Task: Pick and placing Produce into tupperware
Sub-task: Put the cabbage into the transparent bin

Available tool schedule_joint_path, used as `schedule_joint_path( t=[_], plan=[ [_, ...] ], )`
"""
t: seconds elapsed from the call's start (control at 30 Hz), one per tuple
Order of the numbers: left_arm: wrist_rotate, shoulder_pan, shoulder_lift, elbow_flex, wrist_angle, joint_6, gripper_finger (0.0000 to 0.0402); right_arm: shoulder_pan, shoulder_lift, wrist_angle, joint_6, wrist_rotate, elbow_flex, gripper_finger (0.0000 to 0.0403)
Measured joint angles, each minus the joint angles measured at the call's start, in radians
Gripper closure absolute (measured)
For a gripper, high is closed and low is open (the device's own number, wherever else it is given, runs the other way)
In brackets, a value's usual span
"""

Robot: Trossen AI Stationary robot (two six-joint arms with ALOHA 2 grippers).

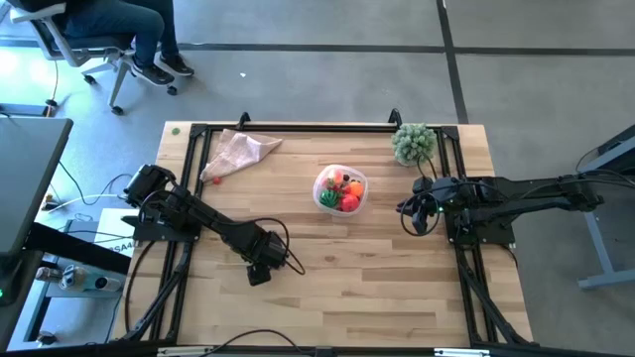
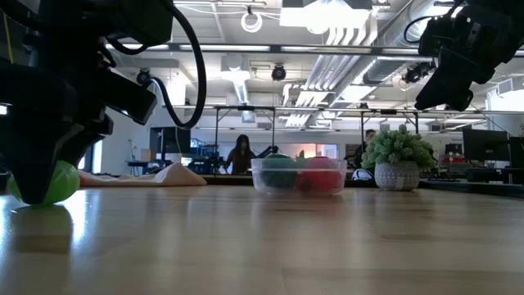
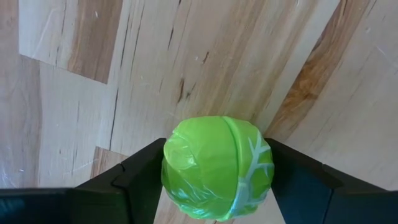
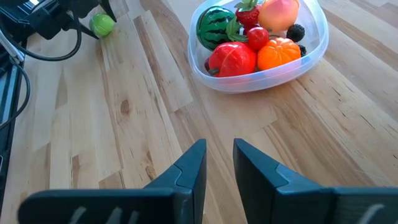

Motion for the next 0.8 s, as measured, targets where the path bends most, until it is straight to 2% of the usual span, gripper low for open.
schedule_joint_path(
  t=[0.33, 0.6, 0.8],
  plan=[
    [-0.030, 0.001, 0.000, 0.022, -0.030, -0.026, 0.0154, 0.000, 0.000, 0.000, 0.000, 0.000, 0.000, 0.0331],
    [-0.261, 0.010, 0.000, 0.262, -0.244, 0.024, 0.0154, 0.000, 0.000, 0.000, 0.000, 0.000, 0.000, 0.0331],
    [-0.313, 0.101, 0.000, 0.436, -0.253, 0.116, 0.0154, 0.000, 0.000, 0.000, 0.000, 0.000, 0.000, 0.0331]
  ],
)
